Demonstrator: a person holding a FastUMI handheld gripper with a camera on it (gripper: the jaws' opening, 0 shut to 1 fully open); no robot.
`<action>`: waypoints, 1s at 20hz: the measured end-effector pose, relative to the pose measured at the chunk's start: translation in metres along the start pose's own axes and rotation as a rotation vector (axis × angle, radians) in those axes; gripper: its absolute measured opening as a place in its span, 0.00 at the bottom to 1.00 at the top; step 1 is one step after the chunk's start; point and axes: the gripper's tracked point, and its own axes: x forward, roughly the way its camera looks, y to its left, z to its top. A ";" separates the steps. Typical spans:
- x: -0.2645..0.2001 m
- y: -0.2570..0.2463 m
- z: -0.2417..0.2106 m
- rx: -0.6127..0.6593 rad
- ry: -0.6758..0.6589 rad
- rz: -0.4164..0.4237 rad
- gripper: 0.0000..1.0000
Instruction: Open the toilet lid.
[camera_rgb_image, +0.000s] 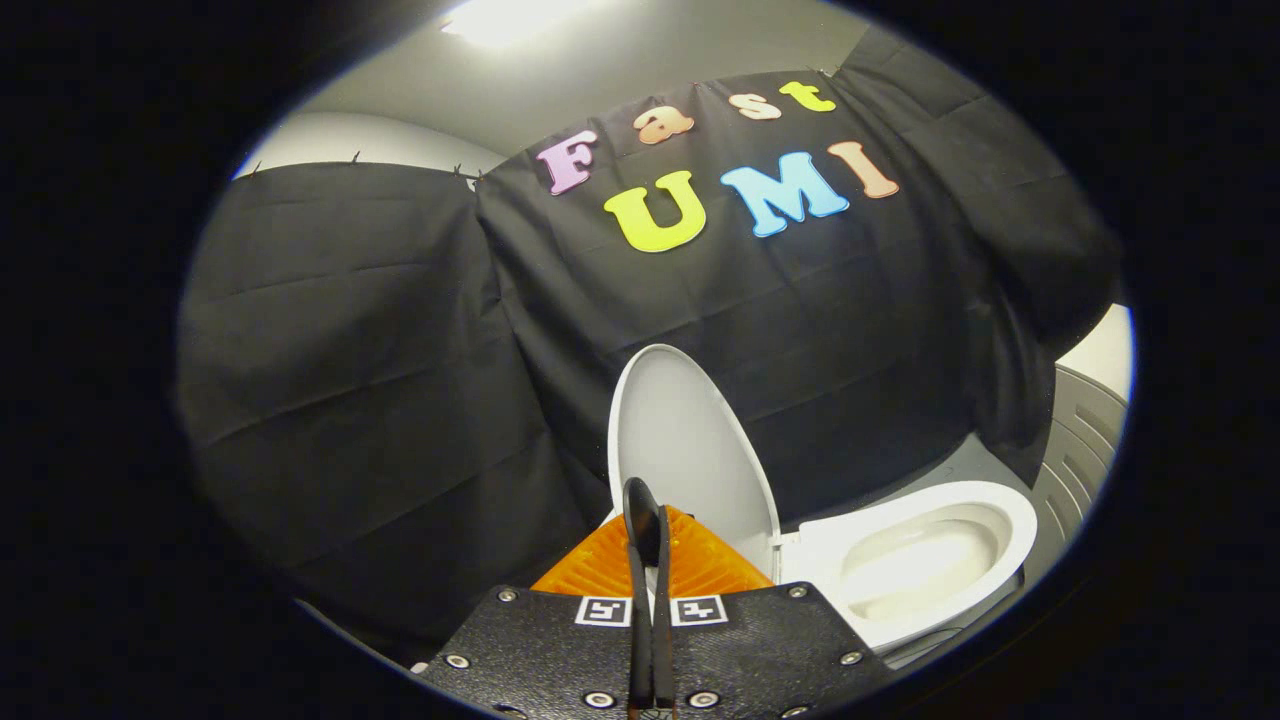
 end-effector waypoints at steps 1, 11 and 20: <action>0.003 0.006 -0.003 -0.010 0.006 0.011 0.00; 0.026 0.062 -0.031 -0.111 0.025 0.103 0.01; 0.015 0.086 -0.032 -0.196 0.012 0.225 0.49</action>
